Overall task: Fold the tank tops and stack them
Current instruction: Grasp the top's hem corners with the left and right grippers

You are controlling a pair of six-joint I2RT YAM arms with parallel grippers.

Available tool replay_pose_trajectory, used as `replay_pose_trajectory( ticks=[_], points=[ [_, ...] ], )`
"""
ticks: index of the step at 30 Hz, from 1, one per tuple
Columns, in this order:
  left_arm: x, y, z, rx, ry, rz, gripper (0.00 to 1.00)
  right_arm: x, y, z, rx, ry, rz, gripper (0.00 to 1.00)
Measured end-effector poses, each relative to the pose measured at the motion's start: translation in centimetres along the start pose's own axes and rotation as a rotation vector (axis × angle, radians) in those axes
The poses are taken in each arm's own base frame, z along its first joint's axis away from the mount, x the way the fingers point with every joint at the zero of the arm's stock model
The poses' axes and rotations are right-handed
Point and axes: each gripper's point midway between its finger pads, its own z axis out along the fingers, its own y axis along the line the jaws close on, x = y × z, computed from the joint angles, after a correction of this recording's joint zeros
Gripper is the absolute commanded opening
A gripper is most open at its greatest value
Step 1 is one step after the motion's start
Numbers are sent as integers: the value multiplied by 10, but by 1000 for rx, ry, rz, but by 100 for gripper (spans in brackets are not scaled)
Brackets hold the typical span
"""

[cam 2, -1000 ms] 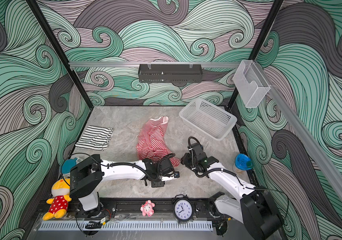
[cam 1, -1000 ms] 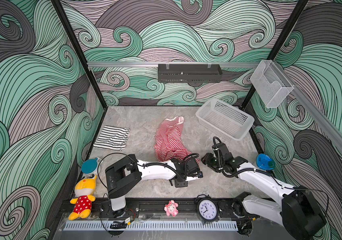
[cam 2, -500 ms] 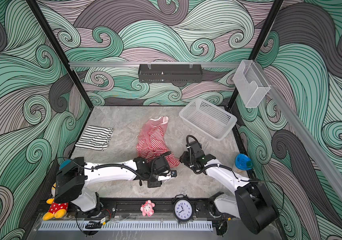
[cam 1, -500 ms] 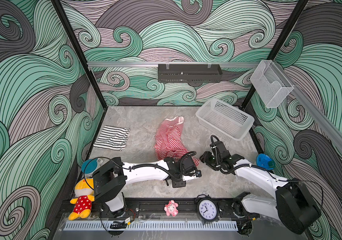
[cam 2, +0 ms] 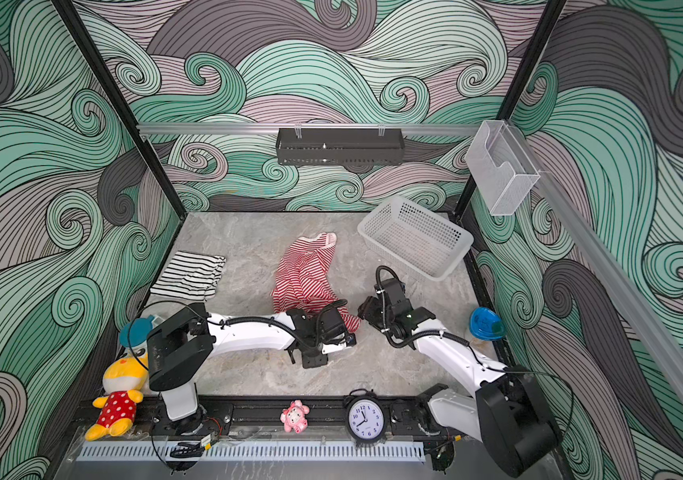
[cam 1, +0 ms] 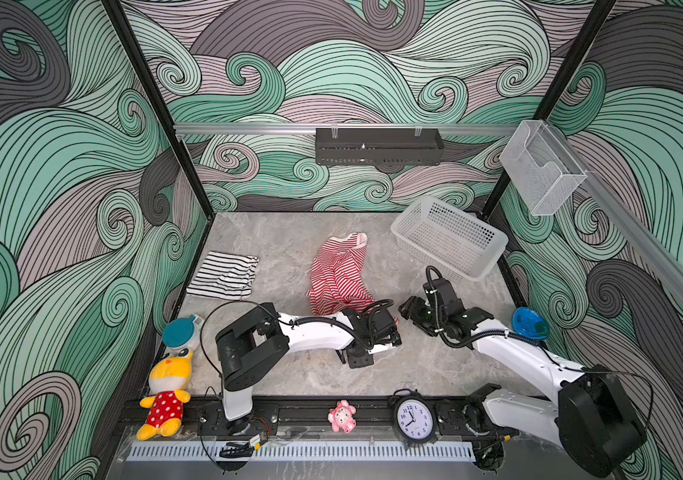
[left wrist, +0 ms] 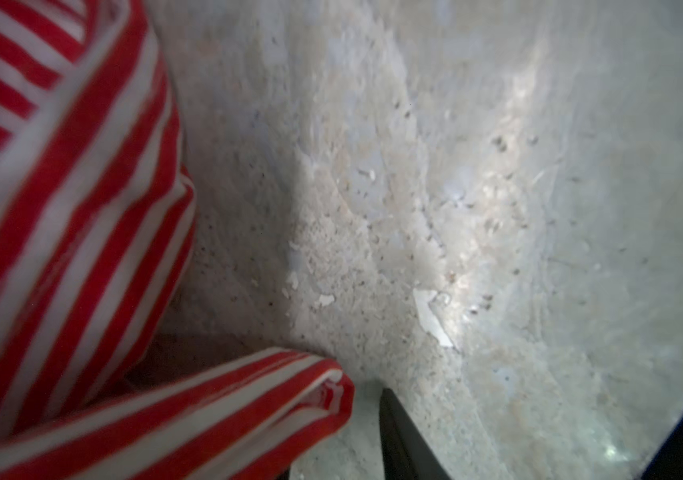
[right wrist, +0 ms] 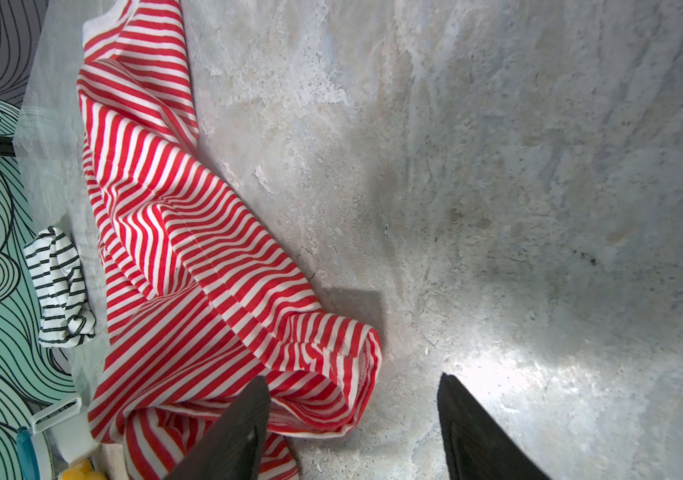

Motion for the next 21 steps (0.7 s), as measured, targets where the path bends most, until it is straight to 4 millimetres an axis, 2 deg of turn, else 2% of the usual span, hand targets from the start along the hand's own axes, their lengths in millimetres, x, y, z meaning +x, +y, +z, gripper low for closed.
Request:
replay_pose_trajectory(
  ticks=[13,15,19,21],
  points=[
    [-19,6,12,-5,7,-10,34,3,-10,-2,11,-1,11,66],
    [-19,6,12,-5,8,-13,26,3,-11,-2,11,-1,11,65],
    [-20,7,13,-9,8,-9,0,4,-11,-2,13,1,12,62],
    [-19,11,14,-11,7,-13,0,4,-11,-2,12,2,10,62]
  ],
)
